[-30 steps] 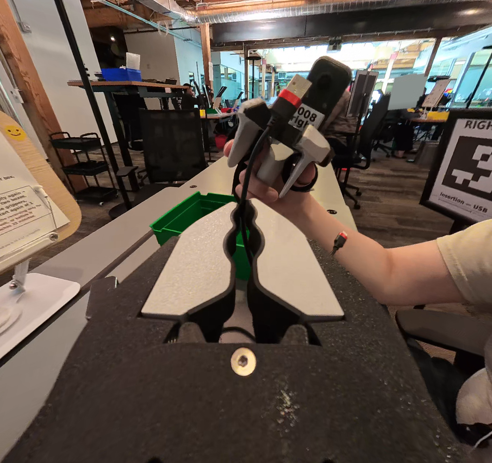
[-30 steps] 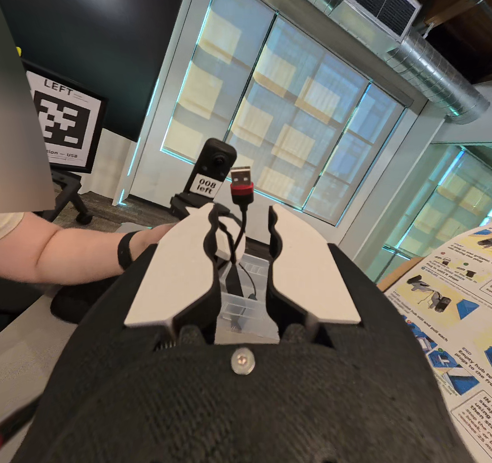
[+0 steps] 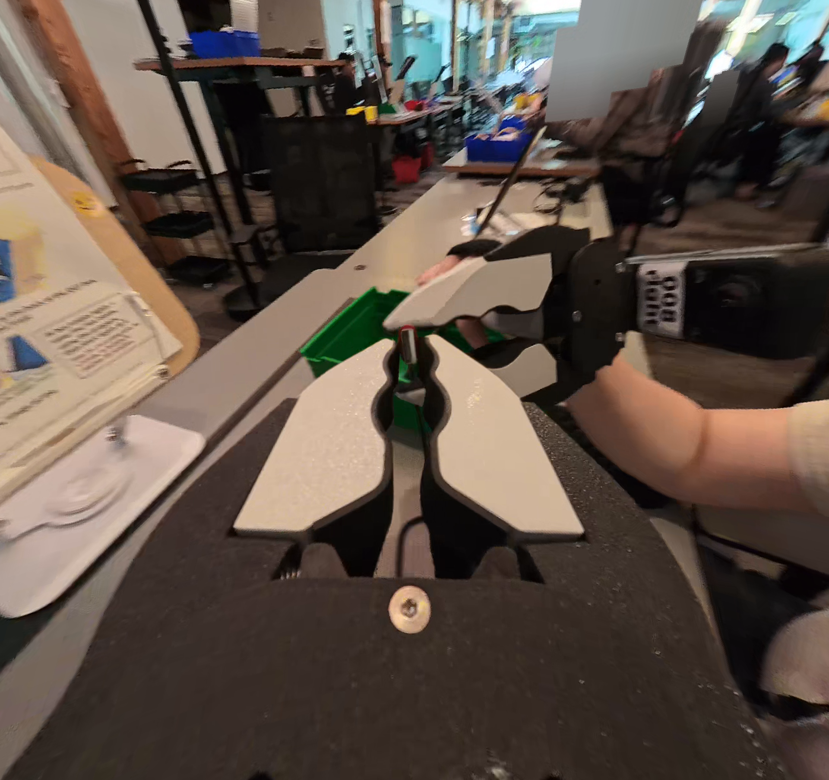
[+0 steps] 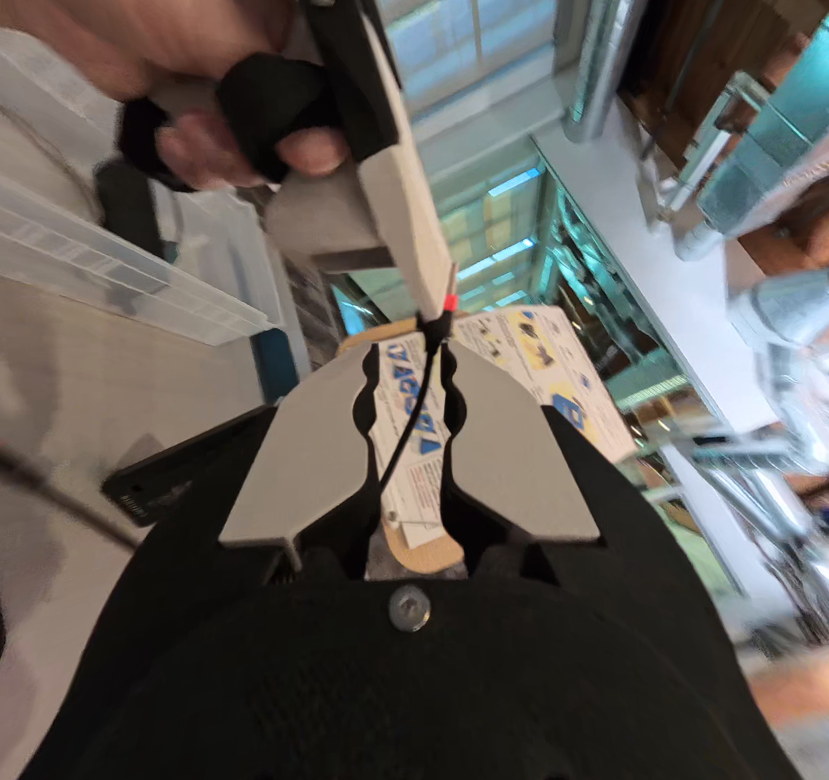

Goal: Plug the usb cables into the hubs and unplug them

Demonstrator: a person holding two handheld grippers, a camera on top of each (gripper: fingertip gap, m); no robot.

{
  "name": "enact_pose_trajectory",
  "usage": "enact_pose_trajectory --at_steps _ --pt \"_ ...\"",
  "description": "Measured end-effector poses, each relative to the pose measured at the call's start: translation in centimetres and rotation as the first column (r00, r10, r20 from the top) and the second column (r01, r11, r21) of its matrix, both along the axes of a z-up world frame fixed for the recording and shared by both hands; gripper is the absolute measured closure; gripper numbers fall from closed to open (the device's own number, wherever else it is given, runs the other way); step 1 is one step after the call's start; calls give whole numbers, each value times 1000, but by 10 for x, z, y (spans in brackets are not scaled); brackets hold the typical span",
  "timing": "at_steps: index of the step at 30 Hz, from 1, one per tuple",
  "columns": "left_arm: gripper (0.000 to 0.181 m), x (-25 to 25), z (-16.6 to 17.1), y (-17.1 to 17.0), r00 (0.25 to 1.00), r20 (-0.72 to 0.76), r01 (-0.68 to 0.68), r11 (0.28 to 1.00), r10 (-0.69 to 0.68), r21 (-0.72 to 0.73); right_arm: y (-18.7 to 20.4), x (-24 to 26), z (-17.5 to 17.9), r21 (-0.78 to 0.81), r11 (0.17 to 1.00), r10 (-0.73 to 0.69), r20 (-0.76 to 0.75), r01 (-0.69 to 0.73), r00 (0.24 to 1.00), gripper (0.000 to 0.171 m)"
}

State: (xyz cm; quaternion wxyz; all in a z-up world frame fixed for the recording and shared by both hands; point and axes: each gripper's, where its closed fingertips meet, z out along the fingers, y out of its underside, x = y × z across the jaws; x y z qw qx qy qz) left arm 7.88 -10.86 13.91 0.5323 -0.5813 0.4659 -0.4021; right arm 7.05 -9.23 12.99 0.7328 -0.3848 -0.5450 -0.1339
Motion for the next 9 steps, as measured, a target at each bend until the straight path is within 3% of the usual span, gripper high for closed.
enact_pose_trajectory --at_steps 1,4,7,9 --pt "174 -3 3 -5 998 32 53 997 -52 -48 -7 1 -3 -36 998 54 17 -53 998 141" --pt "173 -11 11 -17 977 111 197 969 -182 -151 -29 18 18 -107 971 200 -133 -215 971 141" --pt "173 -16 15 -27 951 158 293 935 -264 -201 -53 41 51 -20 912 376 -352 -409 857 148" --pt "173 -16 18 -38 918 201 383 892 -341 -238 -52 60 65 61 896 414 -473 -440 778 154"
